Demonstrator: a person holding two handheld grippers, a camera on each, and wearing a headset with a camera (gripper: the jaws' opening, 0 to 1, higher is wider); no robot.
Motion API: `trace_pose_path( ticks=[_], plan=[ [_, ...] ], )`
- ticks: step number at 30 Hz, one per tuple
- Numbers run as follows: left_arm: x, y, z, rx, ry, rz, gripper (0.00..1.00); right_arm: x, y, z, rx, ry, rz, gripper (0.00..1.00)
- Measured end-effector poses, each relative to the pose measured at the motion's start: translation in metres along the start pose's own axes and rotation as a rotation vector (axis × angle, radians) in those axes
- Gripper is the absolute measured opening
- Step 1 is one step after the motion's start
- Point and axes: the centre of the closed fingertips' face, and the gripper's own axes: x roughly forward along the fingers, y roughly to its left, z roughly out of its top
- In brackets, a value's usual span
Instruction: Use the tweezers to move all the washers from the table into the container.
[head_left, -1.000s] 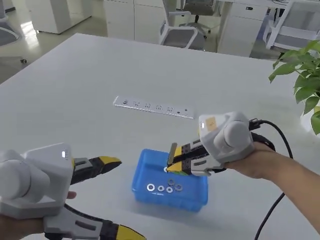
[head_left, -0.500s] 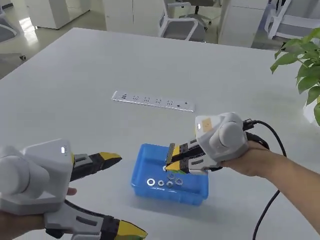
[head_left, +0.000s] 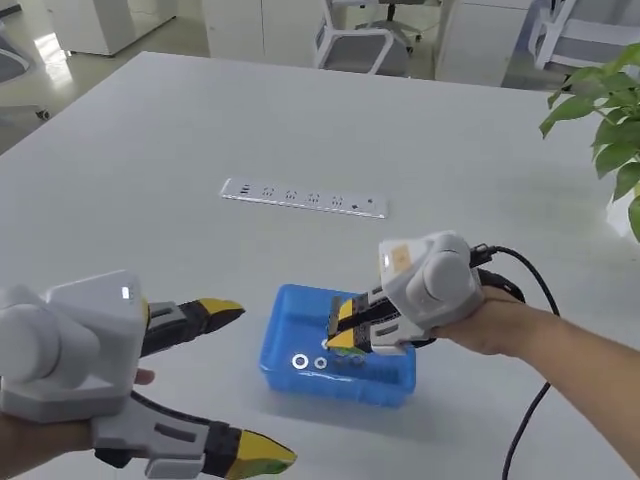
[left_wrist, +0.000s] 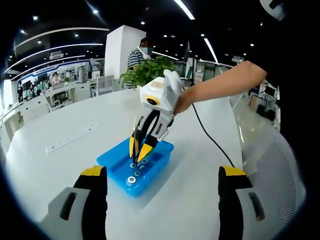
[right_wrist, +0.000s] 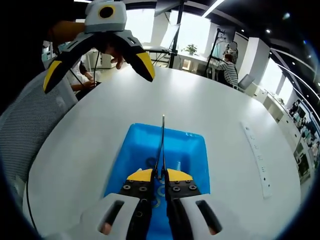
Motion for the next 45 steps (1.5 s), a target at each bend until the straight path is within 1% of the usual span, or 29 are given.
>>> trace_pose_path(
  ticks=[7, 9, 14, 16, 18, 21, 26, 29, 31, 34, 38, 42, 43, 45],
  plan=[
    [0.001, 0.004, -0.001, -0.003, 0.003, 0.002, 0.96, 0.007, 0.002, -0.007, 0.011, 0.008, 0.009, 0.08],
    [0.002, 0.005, -0.001, -0.002, 0.003, 0.004, 0.95, 0.007, 0.002, -0.007, 0.019, 0.002, 0.008, 0.08],
    [0.005, 0.013, 0.002, 0.013, 0.001, 0.026, 0.84, 0.007, 0.002, -0.006, 0.018, 0.003, 0.007, 0.08],
    [0.006, 0.016, 0.004, 0.019, -0.004, 0.032, 0.77, 0.007, 0.002, -0.006, 0.015, 0.003, 0.006, 0.08],
    [0.009, 0.019, 0.007, 0.025, -0.012, 0.034, 0.73, 0.007, 0.003, -0.006, 0.016, 0.004, 0.006, 0.08],
    [0.013, 0.022, 0.011, 0.040, -0.015, 0.025, 0.66, 0.007, 0.003, -0.006, 0.012, 0.007, 0.008, 0.08],
    [0.022, 0.025, 0.020, 0.068, -0.024, 0.003, 0.61, 0.007, 0.003, -0.006, 0.009, 0.010, 0.007, 0.09],
    [0.029, 0.027, 0.024, 0.088, -0.022, -0.009, 0.55, 0.006, 0.003, -0.006, 0.008, 0.012, 0.006, 0.09],
    [0.033, 0.028, 0.026, 0.093, -0.019, -0.021, 0.50, 0.007, 0.003, -0.006, 0.006, 0.015, 0.007, 0.09],
    [0.041, 0.030, 0.027, 0.122, -0.007, -0.030, 0.42, 0.007, 0.003, -0.006, 0.001, 0.018, 0.009, 0.09],
    [0.049, 0.032, 0.027, 0.138, 0.005, -0.041, 0.38, 0.007, 0.003, -0.006, -0.002, 0.019, 0.010, 0.09],
    [0.056, 0.036, 0.026, 0.159, 0.024, -0.039, 0.29, 0.007, 0.003, -0.006, -0.005, 0.019, 0.008, 0.09],
    [0.059, 0.040, 0.025, 0.166, 0.031, -0.031, 0.28, 0.007, 0.003, -0.006, -0.005, 0.019, 0.009, 0.09],
    [0.062, 0.044, 0.024, 0.182, 0.038, -0.030, 0.26, 0.006, 0.003, -0.006, -0.006, 0.020, 0.008, 0.09]
  ],
)
